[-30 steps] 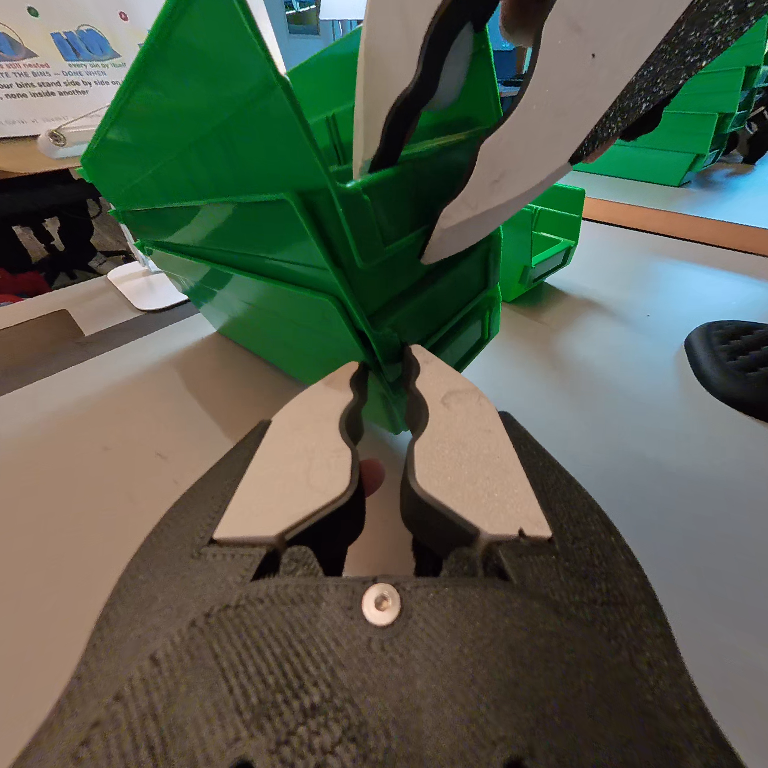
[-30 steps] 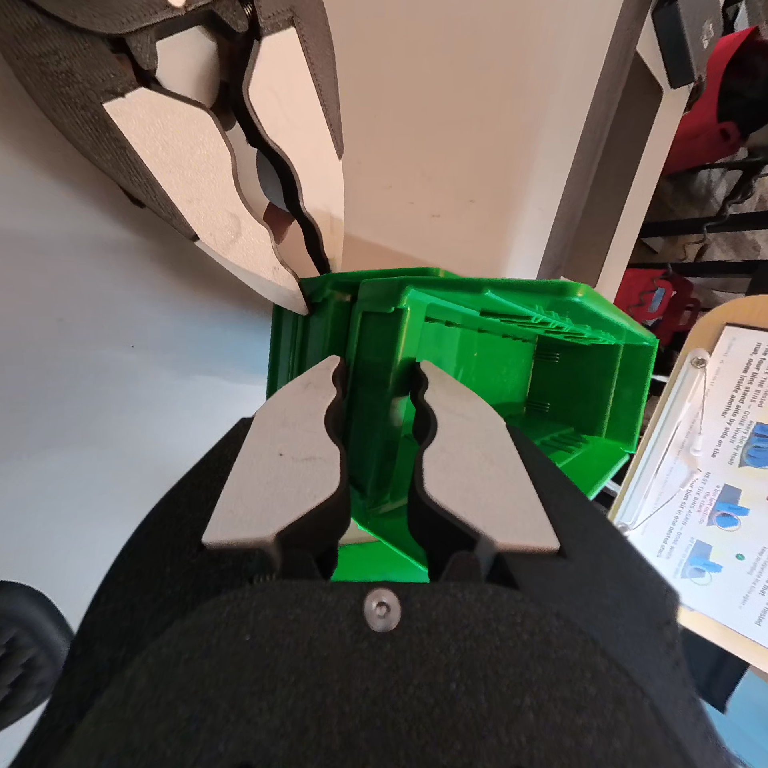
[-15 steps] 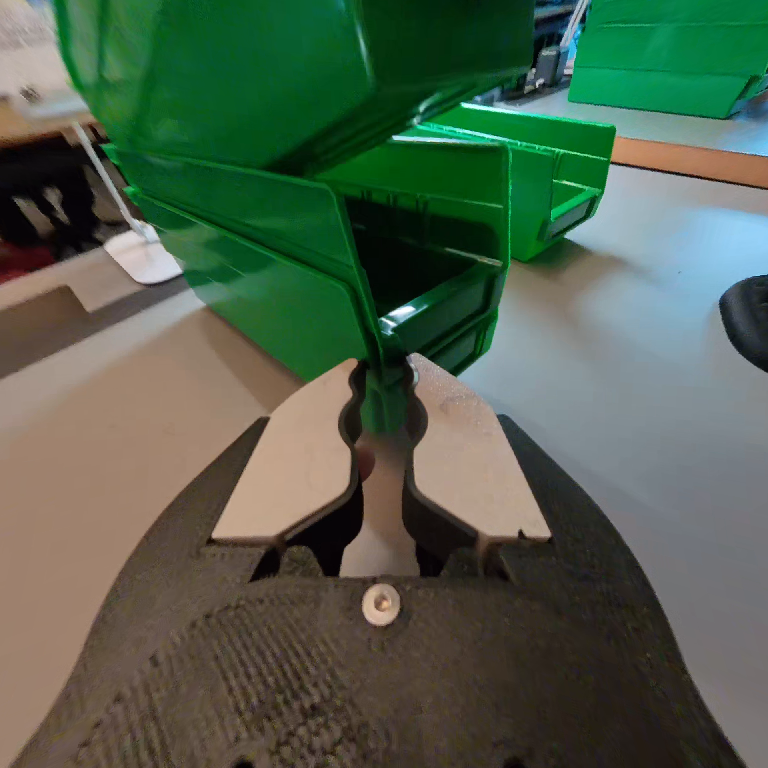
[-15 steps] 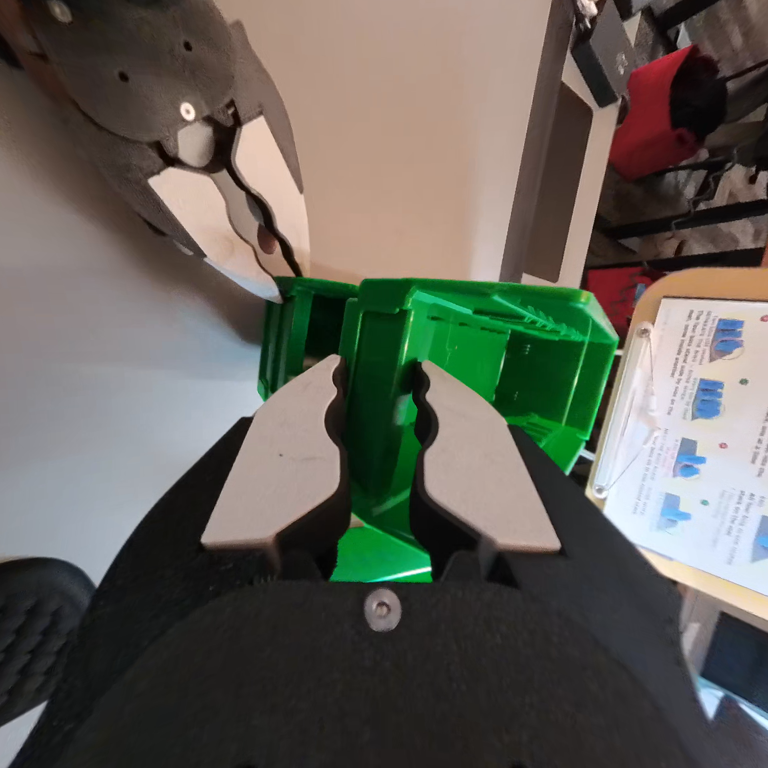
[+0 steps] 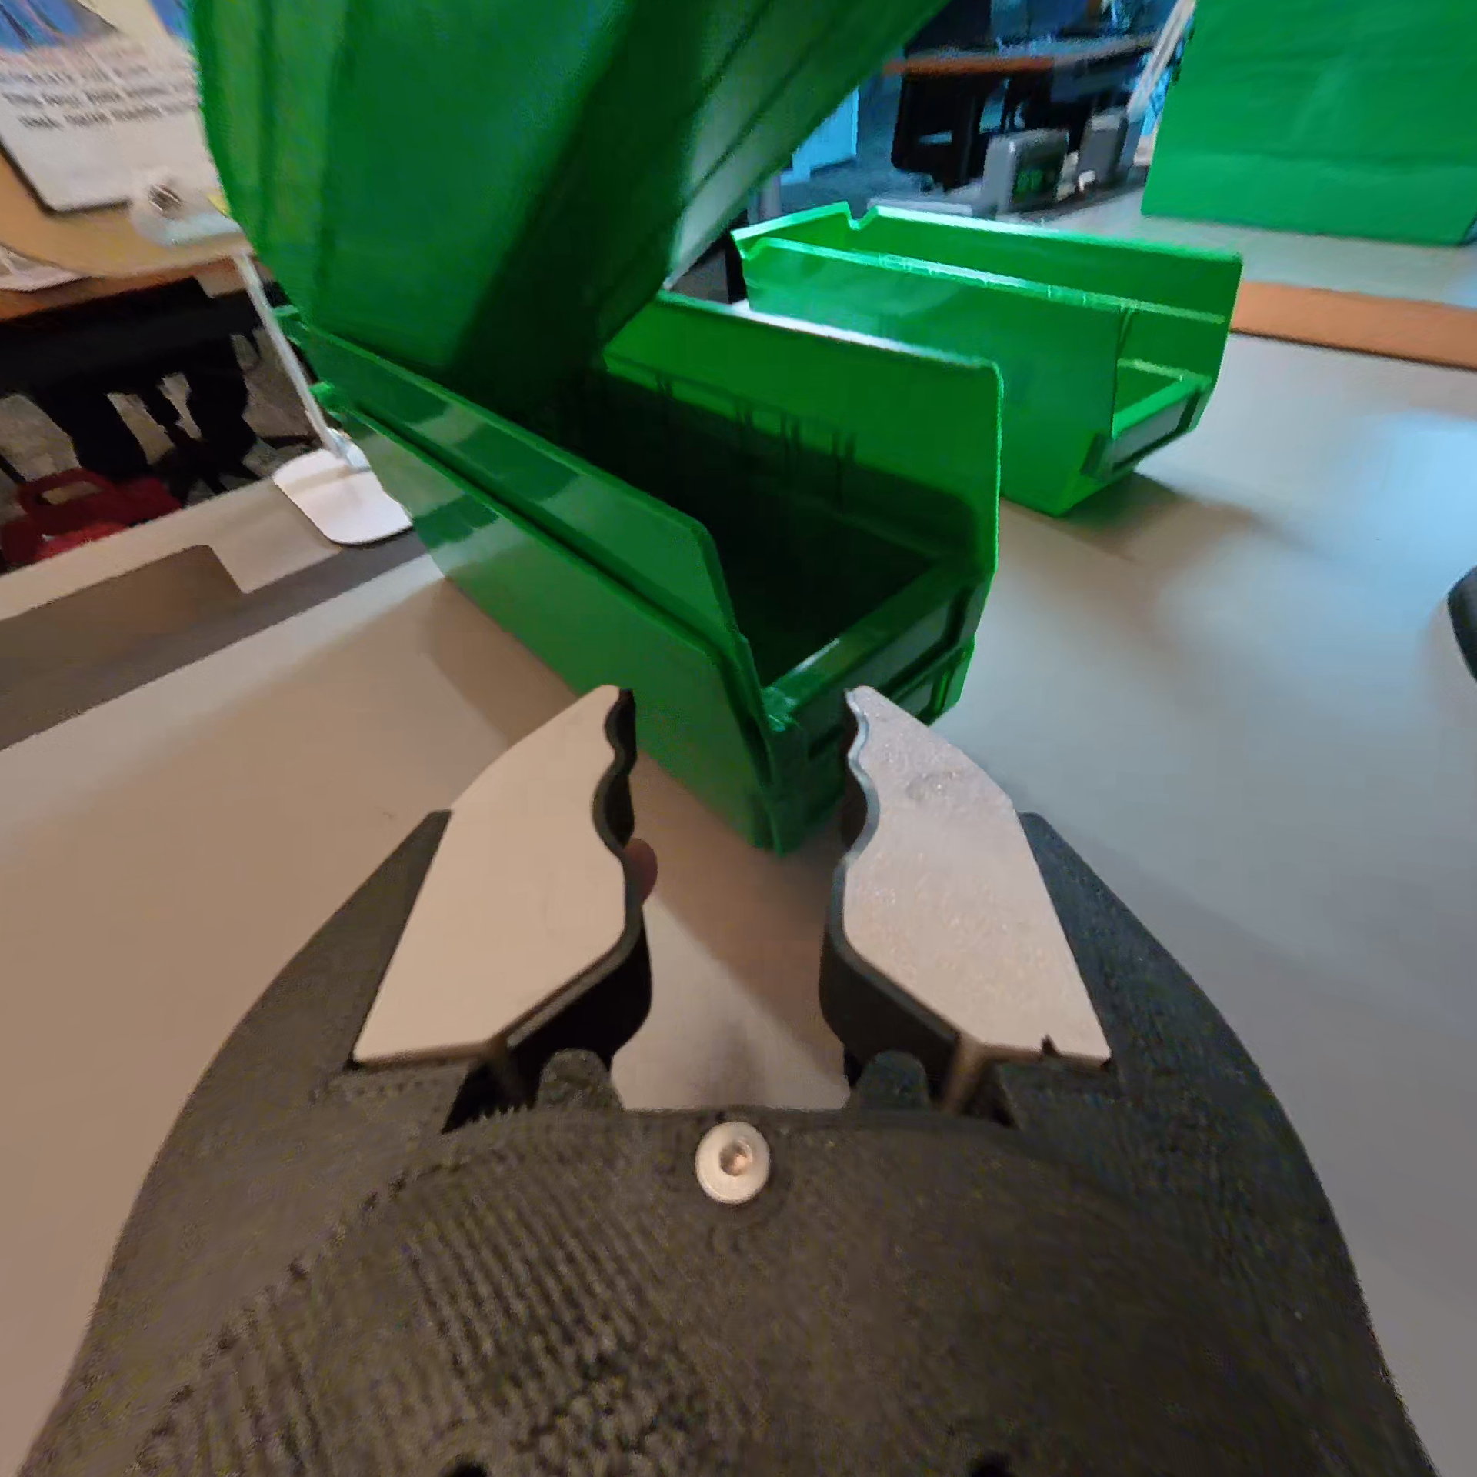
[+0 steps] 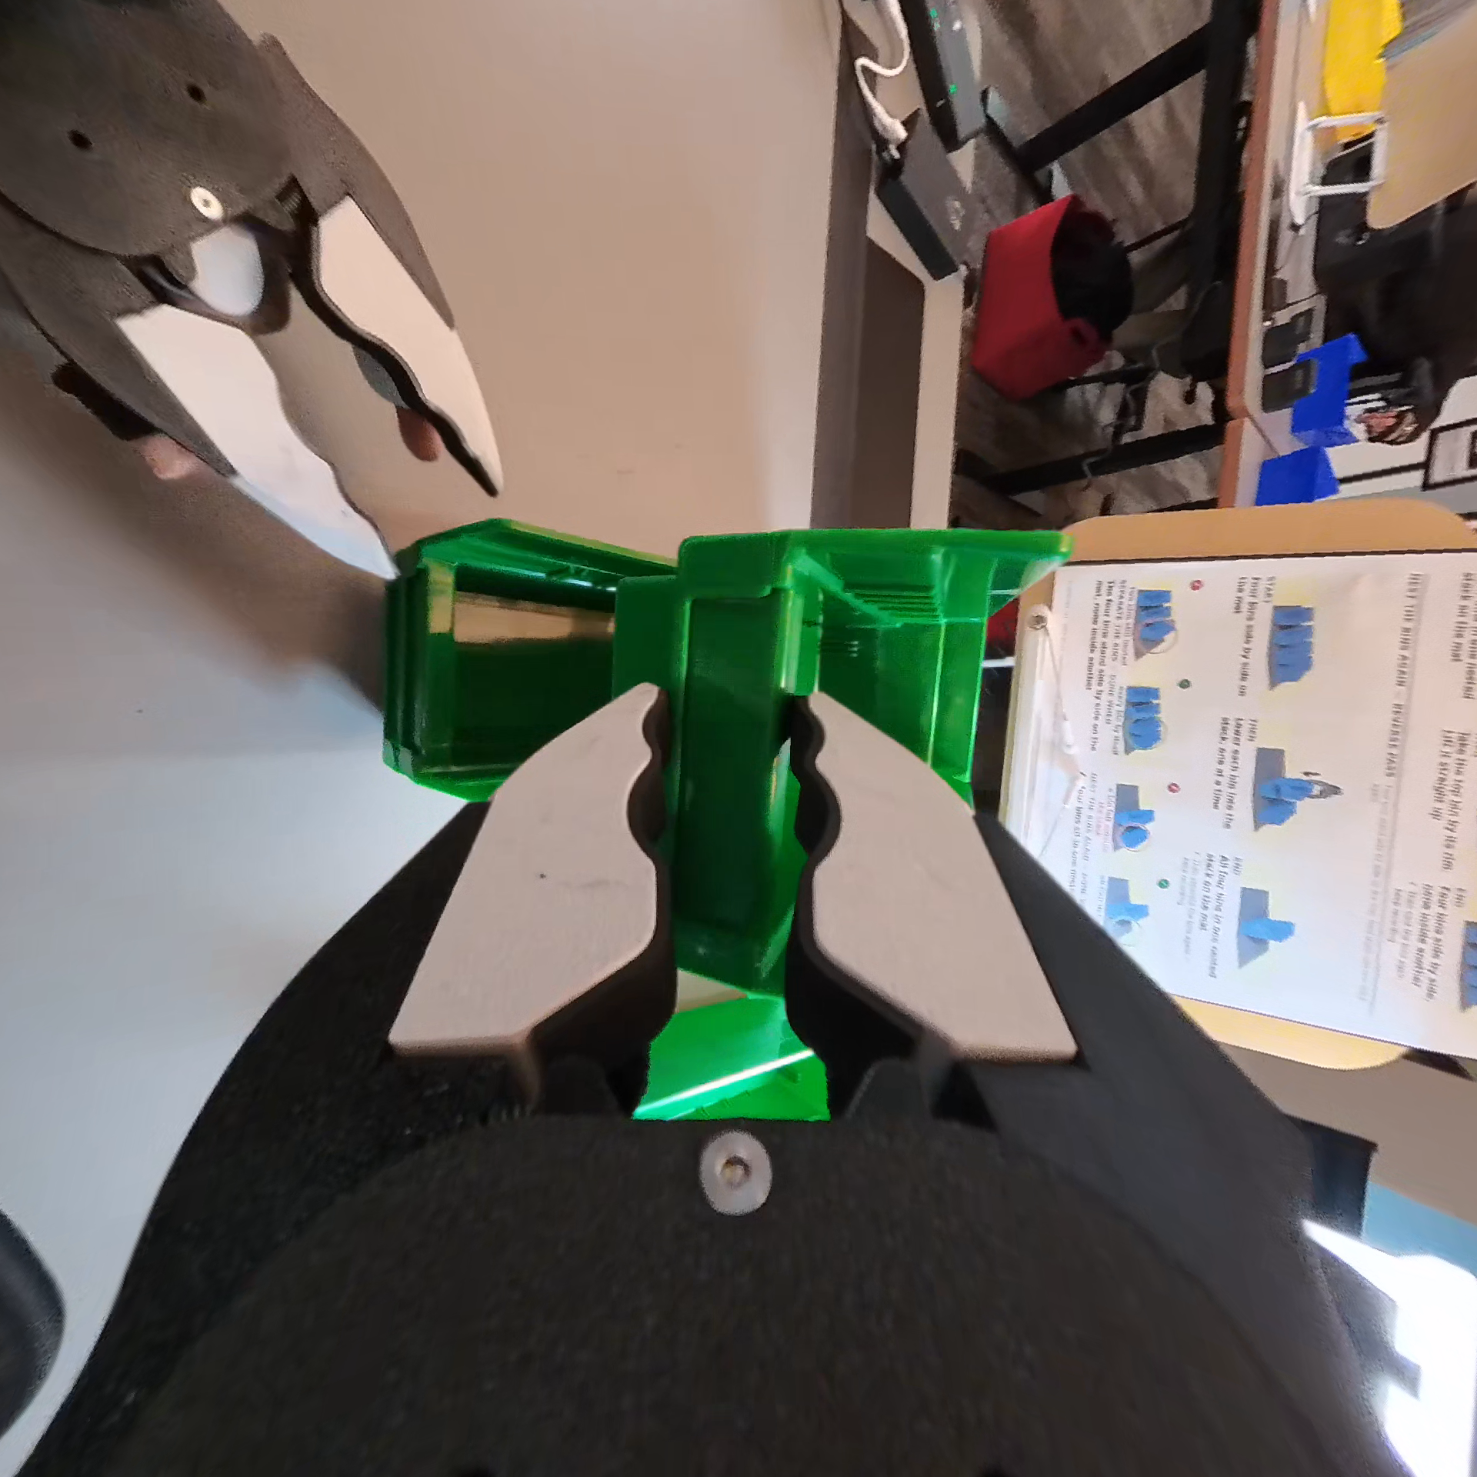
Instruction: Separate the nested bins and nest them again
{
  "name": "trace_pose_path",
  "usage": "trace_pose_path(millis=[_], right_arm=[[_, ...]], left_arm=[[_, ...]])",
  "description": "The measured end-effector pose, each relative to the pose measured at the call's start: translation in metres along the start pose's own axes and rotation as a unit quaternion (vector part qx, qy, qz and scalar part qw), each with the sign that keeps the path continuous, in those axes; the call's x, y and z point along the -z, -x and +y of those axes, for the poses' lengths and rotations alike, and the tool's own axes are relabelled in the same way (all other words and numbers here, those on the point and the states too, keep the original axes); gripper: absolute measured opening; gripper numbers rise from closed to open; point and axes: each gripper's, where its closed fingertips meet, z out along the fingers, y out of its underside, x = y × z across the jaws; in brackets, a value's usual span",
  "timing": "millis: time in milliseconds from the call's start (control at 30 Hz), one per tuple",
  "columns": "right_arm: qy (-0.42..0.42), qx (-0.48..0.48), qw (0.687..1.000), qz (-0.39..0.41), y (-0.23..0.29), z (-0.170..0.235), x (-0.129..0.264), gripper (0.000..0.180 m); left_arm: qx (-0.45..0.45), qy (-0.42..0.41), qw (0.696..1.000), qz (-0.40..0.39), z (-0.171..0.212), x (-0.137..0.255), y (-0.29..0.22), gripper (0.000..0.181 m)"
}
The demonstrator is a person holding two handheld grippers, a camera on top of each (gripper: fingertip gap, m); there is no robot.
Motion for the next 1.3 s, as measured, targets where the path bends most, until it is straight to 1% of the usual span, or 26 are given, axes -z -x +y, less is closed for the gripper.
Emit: trace_pose_path(millis=[133, 267, 433, 533, 667, 800, 900, 1000, 1033, 1133, 1200, 1300], right_arm=[[-0.008, 0.004, 1.0, 0.0, 0.007, 0.0, 0.0, 0.029], [-0.028, 0.011, 0.999, 0.015, 0.017, -0.005, -0.005, 0.029], [-0.031, 0.037, 0.997, 0.058, 0.036, -0.006, -0.017, 0.029], [-0.026, 0.053, 0.995, 0.076, 0.047, -0.004, -0.026, 0.028], [-0.021, 0.061, 0.994, 0.084, 0.055, -0.002, -0.035, 0.03], [0.003, 0.068, 0.994, 0.083, 0.062, 0.002, -0.047, 0.04], [0.035, 0.063, 0.996, 0.053, 0.074, 0.011, -0.06, 0.053], [0.066, 0.063, 0.995, 0.03, 0.085, 0.019, -0.075, 0.059], [0.073, 0.067, 0.995, 0.022, 0.089, 0.021, -0.08, 0.057], [0.088, 0.088, 0.992, -0.008, 0.104, 0.028, -0.09, 0.04], [0.101, 0.096, 0.99, -0.012, 0.107, 0.032, -0.095, 0.035], [0.118, 0.096, 0.988, -0.027, 0.108, 0.036, -0.1, 0.032]], left_arm=[[0.004, -0.044, 0.999, -0.019, -0.018, 0.018, 0.009, 0.051], [0.002, -0.084, 0.996, -0.02, -0.034, 0.033, 0.007, 0.046], [0.009, -0.136, 0.99, 0.04, -0.059, 0.042, -0.018, 0.038], [0.01, -0.141, 0.987, 0.072, -0.067, 0.036, -0.032, 0.038], [0.028, -0.143, 0.985, 0.095, -0.076, 0.027, -0.042, 0.038], [0.041, -0.149, 0.982, 0.109, -0.082, 0.025, -0.047, 0.035], [0.044, -0.156, 0.981, 0.109, -0.084, 0.026, -0.046, 0.033], [0.039, -0.145, 0.983, 0.107, -0.08, 0.027, -0.045, 0.033], [0.036, -0.138, 0.985, 0.101, -0.078, 0.027, -0.042, 0.033], [0.02, -0.122, 0.989, 0.079, -0.07, 0.033, -0.031, 0.031], [0.015, -0.115, 0.991, 0.068, -0.064, 0.037, -0.024, 0.031], [0.016, -0.104, 0.993, 0.058, -0.058, 0.042, -0.013, 0.03]])
